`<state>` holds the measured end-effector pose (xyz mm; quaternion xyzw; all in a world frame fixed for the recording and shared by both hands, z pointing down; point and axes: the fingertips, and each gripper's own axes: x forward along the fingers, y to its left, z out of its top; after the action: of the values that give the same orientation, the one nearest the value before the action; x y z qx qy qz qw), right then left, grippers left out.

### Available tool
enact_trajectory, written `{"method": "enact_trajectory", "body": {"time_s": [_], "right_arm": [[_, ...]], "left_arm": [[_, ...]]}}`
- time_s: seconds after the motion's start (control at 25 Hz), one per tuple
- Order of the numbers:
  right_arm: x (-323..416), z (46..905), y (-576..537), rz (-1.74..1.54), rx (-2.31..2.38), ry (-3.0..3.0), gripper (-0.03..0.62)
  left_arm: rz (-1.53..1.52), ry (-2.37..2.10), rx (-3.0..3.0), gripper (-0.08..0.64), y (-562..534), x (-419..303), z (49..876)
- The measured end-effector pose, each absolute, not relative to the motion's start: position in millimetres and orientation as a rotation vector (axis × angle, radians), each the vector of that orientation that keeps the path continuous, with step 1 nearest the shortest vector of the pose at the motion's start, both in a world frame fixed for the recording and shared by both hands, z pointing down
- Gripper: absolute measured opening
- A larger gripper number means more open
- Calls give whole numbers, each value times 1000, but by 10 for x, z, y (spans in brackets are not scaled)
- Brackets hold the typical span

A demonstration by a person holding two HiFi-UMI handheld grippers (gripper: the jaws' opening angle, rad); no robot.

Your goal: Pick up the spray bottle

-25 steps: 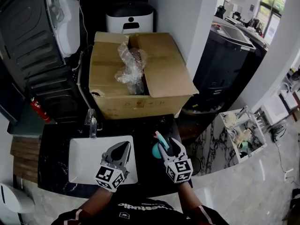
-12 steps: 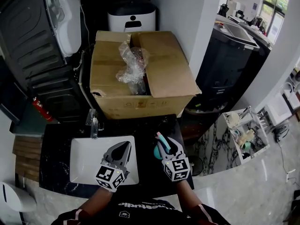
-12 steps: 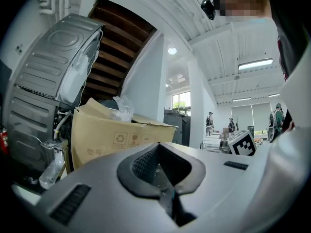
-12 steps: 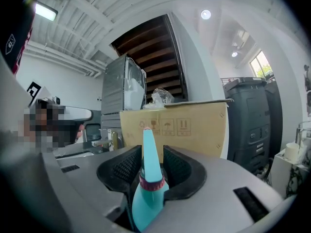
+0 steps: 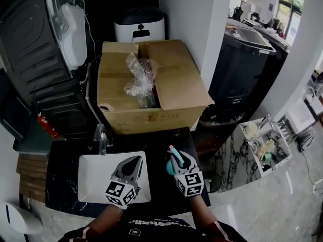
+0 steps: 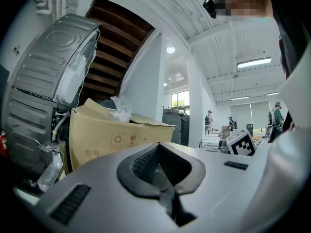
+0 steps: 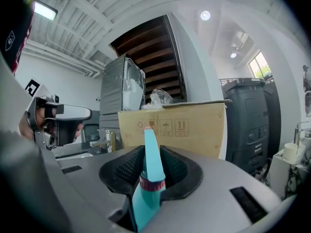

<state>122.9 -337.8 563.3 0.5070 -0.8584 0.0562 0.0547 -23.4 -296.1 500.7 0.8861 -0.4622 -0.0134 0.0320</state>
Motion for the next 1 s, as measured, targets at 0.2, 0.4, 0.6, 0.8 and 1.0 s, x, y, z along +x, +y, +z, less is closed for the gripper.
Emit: {"method": "enact_trajectory", "body": {"time_s": [0.2,0.4,0.6,0.8,1.0], "right_arm": [[1240,5527,-3344,159,1561,-2608,124],[1183,5385,-3242,138,1561,-2622,124],[1020,5268,-3064,187,1533,-2652,124],[760,5130,-2861,177,1467,-2675,124],[543,5025,-2708,187,1445,-2714,124]], "left_arm": [[-42,-1402,2755,15,-2906,-166,4970],[-56,-1388,2776,15,-2849,-141,4913],[-76,-1422,2781,15,-2770,-228,4861],[-81,-1458,2765,15,-2658,-401,4863],[-81,-1503,2734,15,-2560,-613,4895]]}}
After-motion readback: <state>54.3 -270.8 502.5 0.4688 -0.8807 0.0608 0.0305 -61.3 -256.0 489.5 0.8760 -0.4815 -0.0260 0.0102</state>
